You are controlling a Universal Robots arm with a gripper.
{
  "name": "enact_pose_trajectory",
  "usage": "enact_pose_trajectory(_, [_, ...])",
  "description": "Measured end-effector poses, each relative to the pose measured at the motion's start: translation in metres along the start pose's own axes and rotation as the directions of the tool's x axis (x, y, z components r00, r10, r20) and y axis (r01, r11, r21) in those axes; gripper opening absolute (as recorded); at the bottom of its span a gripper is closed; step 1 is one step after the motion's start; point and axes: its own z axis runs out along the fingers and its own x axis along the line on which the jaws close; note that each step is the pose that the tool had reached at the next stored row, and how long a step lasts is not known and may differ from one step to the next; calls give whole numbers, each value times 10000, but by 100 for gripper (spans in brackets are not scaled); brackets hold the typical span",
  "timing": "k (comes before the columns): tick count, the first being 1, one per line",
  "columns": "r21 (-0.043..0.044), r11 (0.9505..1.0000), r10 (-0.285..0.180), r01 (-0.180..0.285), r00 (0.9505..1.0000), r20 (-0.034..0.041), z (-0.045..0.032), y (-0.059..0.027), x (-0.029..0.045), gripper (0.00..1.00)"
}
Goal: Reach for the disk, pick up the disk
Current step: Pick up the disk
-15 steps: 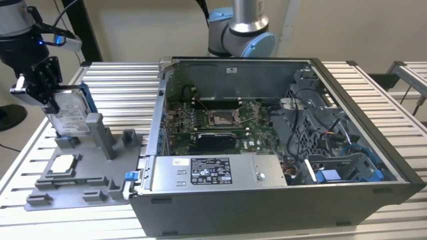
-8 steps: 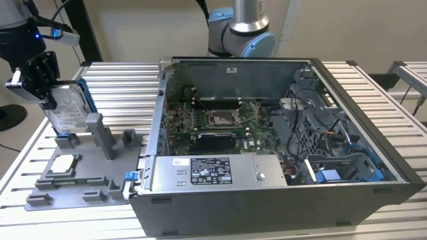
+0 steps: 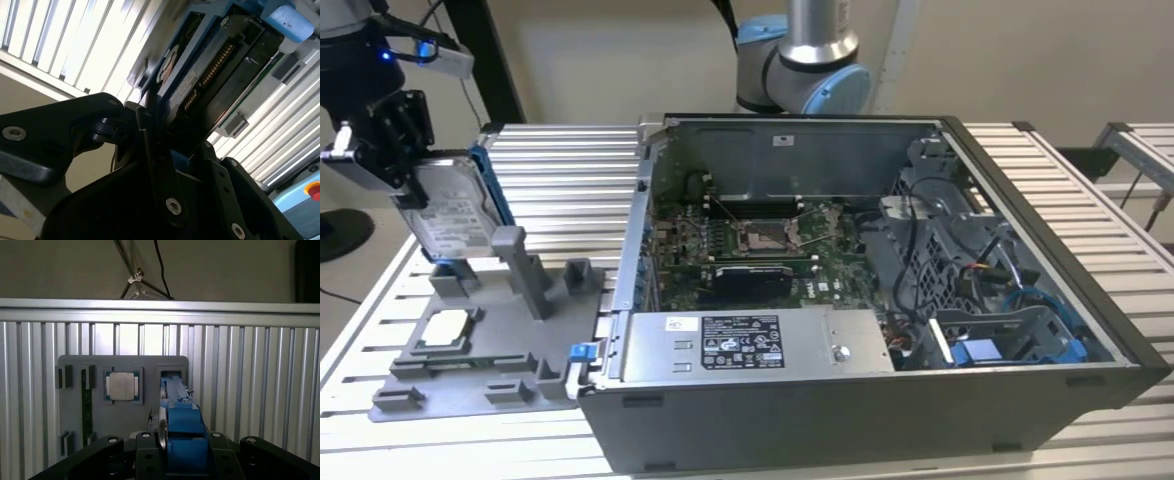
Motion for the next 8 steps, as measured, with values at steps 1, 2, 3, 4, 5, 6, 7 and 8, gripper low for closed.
enact_pose_trajectory(1, [0,10000,0,0,10000,0,-16,0,0,0])
enact_pose_trajectory(2, [-1,10000,0,0,10000,0,-32,0,0,0])
enact_pose_trajectory(3, [0,10000,0,0,10000,0,-48,0,1,0])
enact_pose_trajectory(4, [0,10000,-1,1,10000,0,-64,0,1,0])
enact_pose_trajectory(5, [1,10000,-1,1,10000,0,-81,0,1,0])
enact_pose_trajectory(6, [0,10000,-1,1,10000,0,-98,1,2,0])
enact_pose_trajectory(7, [0,10000,0,0,10000,0,-114,1,1,0])
enact_pose_trajectory(8, [0,10000,-1,1,10000,0,-131,1,2,0])
